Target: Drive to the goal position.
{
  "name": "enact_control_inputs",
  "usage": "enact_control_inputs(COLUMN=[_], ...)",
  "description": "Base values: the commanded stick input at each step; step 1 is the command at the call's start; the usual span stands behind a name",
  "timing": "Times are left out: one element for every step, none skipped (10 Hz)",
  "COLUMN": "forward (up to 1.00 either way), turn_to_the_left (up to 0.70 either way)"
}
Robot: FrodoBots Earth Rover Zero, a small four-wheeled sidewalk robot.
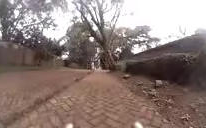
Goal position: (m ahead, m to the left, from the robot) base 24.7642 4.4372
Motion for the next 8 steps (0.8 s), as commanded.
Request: enact_control_inputs(forward=[0.7, 0.7, 0.7, 0.7, 0.7, 0.7, 0.7, 0.7], turn_to_the_left=[0.0, 0.0, 0.04, 0.02, 0.0, 0.0, 0.0, 0.02])
